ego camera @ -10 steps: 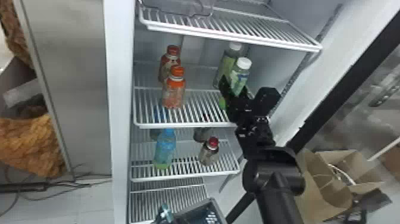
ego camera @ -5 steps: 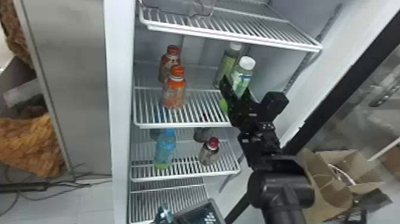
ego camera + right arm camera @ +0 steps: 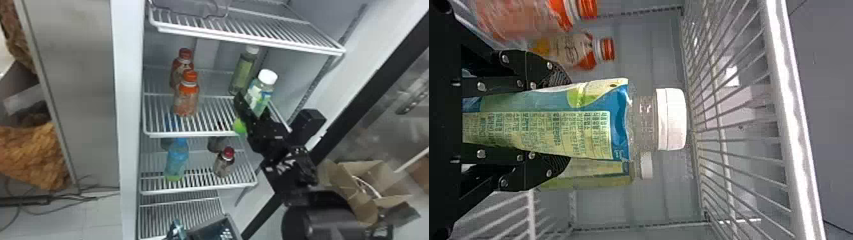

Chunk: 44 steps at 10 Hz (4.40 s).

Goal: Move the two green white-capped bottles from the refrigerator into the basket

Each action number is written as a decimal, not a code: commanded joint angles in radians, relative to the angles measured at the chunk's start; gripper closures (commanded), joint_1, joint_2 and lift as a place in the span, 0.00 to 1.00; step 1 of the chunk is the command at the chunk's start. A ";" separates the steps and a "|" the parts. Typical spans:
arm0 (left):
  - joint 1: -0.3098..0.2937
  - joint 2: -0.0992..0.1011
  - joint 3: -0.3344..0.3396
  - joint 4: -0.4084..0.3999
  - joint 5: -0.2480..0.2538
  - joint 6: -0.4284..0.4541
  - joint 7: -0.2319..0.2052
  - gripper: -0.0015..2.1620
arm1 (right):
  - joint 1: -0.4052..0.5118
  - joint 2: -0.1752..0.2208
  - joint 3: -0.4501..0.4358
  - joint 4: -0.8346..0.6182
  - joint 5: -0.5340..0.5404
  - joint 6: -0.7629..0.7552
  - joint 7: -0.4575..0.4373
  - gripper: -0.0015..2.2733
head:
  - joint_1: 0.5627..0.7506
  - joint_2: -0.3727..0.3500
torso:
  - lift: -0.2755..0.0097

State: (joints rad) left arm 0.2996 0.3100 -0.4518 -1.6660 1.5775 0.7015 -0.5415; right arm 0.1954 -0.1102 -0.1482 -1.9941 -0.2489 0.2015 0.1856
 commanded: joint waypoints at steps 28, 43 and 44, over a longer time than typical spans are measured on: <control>0.015 -0.002 0.009 0.001 -0.010 0.000 -0.002 0.56 | 0.533 0.024 -0.105 -0.650 -0.168 1.178 0.078 0.30 | 0.70 0.03 | 0.95; 0.015 -0.002 0.011 -0.002 -0.008 0.003 0.000 0.56 | 0.502 0.044 -0.175 -0.675 -0.062 0.996 0.087 0.23 | 0.70 0.03 | 0.95; 0.015 -0.002 0.011 0.001 -0.008 0.000 0.000 0.56 | 0.489 0.047 -0.187 -0.675 -0.056 0.962 0.087 0.23 | 0.70 0.03 | 0.95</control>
State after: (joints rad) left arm 0.3138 0.3090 -0.4411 -1.6656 1.5694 0.7030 -0.5415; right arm 0.6915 -0.0651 -0.3277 -2.6683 -0.3108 1.1843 0.2730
